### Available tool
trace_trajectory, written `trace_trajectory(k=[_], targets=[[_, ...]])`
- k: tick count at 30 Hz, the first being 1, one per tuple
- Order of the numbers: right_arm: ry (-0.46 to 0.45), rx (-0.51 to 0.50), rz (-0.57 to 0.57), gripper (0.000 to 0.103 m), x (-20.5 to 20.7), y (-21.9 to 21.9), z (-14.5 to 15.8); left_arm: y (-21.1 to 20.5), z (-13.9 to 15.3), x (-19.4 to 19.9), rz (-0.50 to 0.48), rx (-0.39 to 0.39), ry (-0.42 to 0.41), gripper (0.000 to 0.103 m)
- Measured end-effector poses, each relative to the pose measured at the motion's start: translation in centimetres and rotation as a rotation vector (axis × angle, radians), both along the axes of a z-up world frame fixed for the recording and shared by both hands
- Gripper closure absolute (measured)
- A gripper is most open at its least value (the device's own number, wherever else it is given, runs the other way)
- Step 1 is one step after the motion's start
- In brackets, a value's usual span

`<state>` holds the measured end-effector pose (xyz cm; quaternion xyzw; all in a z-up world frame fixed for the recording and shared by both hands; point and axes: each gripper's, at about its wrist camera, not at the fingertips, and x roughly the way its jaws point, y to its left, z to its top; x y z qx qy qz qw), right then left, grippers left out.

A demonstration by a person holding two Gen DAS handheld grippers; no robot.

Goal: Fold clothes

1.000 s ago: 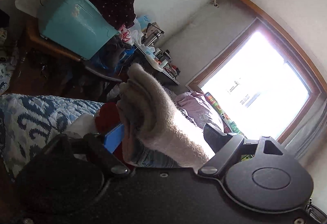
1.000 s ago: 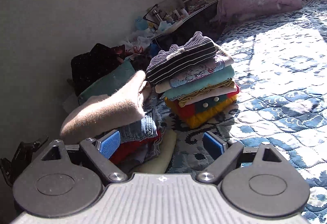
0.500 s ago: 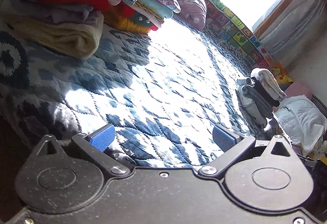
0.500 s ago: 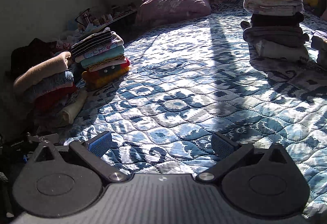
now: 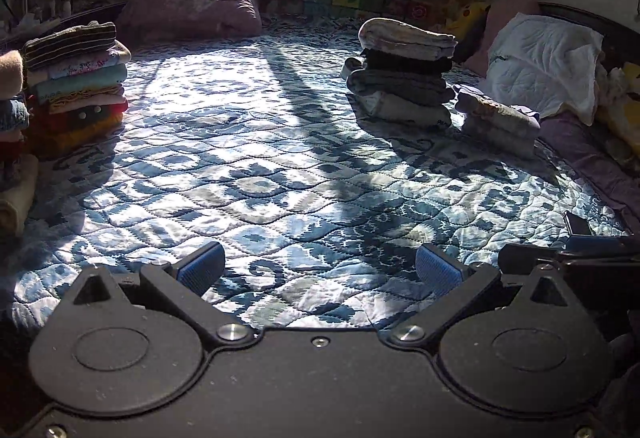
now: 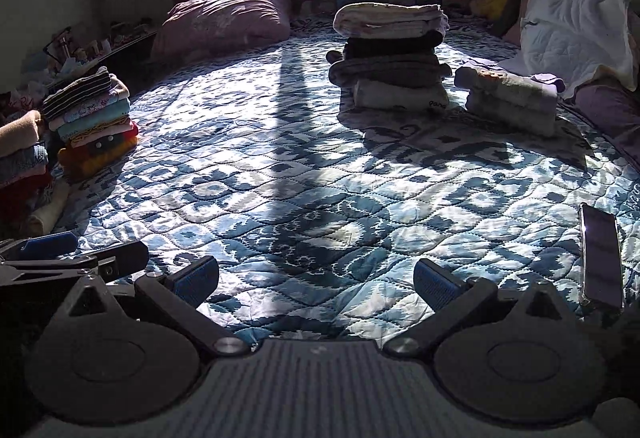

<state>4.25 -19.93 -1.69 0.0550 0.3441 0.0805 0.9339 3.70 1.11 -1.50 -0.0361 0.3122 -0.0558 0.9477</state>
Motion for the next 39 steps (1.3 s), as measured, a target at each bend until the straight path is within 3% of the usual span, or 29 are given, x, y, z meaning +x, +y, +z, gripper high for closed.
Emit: trace_trajectory(k=[10, 18, 21, 26, 39], targets=[[-0.032, -0.01, -0.056, 0.0, -2.2, -0.7, 1.9, -1.6, 1.9, -2.3, 0.056, 0.067, -0.044, 0.001], [-0.059, -0.011, -0.034, 0.0, -3.0, 0.3, 2.9, -1.0, 2.8, -3.6, 0.09, 0.095, -0.05, 0.001], [-0.063, -0.003, -0.031, 0.0, -3.1, 0.3, 3.1, -0.6, 2.7, -3.8, 0.092, 0.072, -0.04, 0.001], [-0.065, -0.036, -0.05, 0.0, -2.9, 0.3, 2.6, -0.6, 2.2, -3.6, 0.069, 0.027, -0.028, 0.001], [-0.017, -0.026, -0.082, 0.0, -1.3, -1.2, 0.2, -2.5, 0.6, -2.4, 0.055, 0.06, -0.038, 0.001]])
